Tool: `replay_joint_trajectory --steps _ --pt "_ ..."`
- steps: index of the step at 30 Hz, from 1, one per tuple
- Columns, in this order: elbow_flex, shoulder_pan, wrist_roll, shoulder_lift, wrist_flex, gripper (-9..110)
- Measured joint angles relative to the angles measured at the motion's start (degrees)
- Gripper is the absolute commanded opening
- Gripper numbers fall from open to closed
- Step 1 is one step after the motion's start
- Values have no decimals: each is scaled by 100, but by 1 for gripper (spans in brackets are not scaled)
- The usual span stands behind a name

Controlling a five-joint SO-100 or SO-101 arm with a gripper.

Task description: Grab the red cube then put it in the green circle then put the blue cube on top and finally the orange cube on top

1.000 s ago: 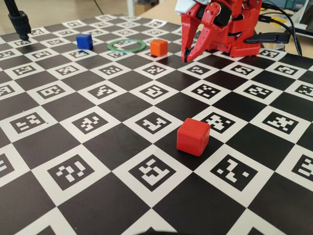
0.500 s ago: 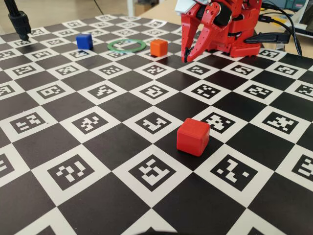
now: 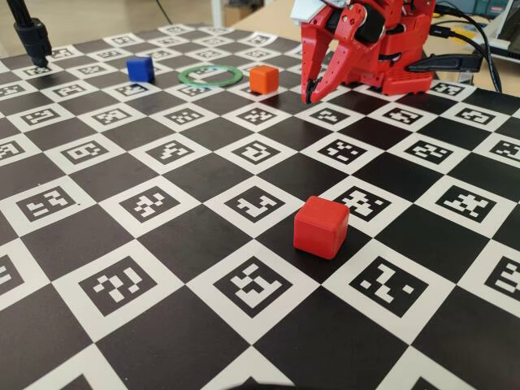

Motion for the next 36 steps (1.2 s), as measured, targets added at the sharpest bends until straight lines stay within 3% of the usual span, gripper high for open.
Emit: replay_joint_trajectory --steps 4,10,27,36 --pt "-26 0 158 0 0 -6" --pt "-510 -62 1389 -439 105 -6" --pt "-5880 -1028 6170 -5203 1494 1" --pt "-7603 -1819 8402 -6680 1749 15"
